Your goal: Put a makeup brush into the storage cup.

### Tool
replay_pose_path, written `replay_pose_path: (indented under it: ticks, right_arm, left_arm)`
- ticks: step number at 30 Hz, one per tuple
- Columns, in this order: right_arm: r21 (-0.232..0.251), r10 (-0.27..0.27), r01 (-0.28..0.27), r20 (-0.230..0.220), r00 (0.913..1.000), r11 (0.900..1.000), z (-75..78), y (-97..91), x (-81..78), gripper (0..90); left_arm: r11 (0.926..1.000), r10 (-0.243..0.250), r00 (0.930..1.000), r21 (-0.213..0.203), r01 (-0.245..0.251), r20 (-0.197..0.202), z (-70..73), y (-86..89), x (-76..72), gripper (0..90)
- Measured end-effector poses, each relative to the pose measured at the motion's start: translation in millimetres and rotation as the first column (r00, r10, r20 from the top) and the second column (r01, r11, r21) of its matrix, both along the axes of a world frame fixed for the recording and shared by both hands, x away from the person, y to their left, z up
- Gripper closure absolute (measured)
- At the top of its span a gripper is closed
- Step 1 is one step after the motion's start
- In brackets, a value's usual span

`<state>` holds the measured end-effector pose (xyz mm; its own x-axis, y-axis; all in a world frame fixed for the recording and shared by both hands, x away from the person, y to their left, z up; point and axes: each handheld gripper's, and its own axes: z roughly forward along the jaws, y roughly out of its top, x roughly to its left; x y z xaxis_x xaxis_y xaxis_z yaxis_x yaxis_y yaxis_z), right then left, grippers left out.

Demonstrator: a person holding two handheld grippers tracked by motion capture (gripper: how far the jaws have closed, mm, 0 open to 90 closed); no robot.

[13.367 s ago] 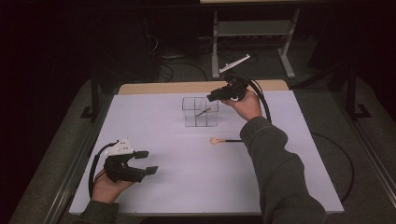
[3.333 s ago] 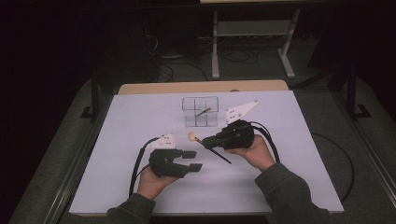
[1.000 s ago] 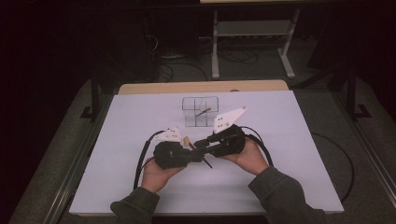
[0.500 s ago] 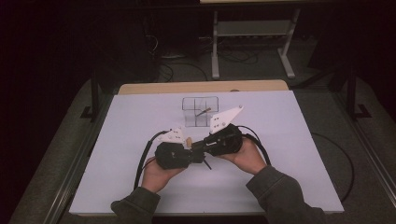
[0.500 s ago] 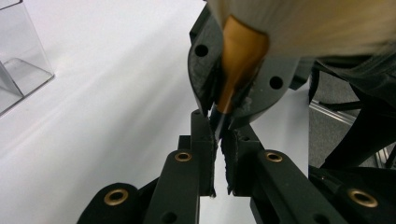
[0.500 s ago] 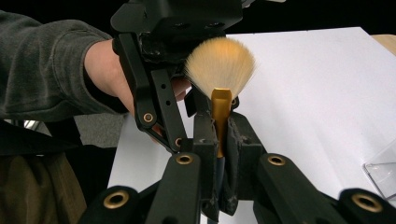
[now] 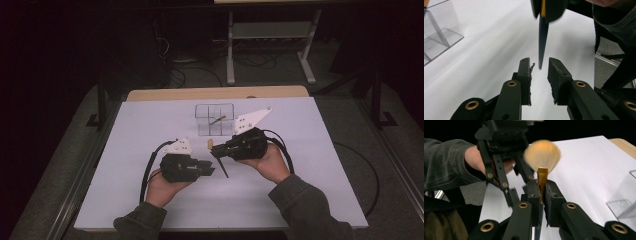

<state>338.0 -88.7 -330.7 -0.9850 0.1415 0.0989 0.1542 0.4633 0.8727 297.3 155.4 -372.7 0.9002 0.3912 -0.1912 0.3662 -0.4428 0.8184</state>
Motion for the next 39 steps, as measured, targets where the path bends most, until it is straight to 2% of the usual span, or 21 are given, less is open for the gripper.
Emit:
replay_pose_path:
  ticks: [5, 16, 29, 34, 39]
  right_arm:
    - [0.0, -0.031, 0.031, -0.018, 0.9994, 0.9995, -2.5, -6.3, 5.2, 83.0]
    - [-0.039, -0.086, 0.084, -0.041, 0.9955, 0.9957, -6.7, -16.5, 16.1, 83.0]
    - [-0.054, -0.146, 0.142, -0.081, 0.9859, 0.9884, -11.7, -26.5, 31.5, 83.0]
    - [-0.05, -0.166, 0.162, -0.082, 0.9828, 0.9855, -12.4, -33.1, 37.8, 83.0]
    - [-0.059, -0.188, 0.183, -0.083, 0.9786, 0.9813, -10.4, -38.1, 42.5, 83.0]
  left_arm:
    - [0.9997, 0.023, 0.9997, 0.006, -0.023, -0.002, -1.6, 9.9, 0.0, 69.4]
    - [0.9982, 0.059, 0.9983, 0.011, -0.059, 0.001, -3.7, 29.4, -1.3, 65.9]
    - [0.9948, 0.101, 0.9949, 0.015, -0.101, -0.001, -7.6, 54.7, -6.6, 63.6]
    - [0.9928, 0.117, 0.9932, 0.029, -0.117, -0.004, -9.6, 63.6, -8.8, 63.0]
    - [0.9908, 0.133, 0.9911, 0.024, -0.133, -0.001, -11.9, 70.4, -11.1, 62.6]
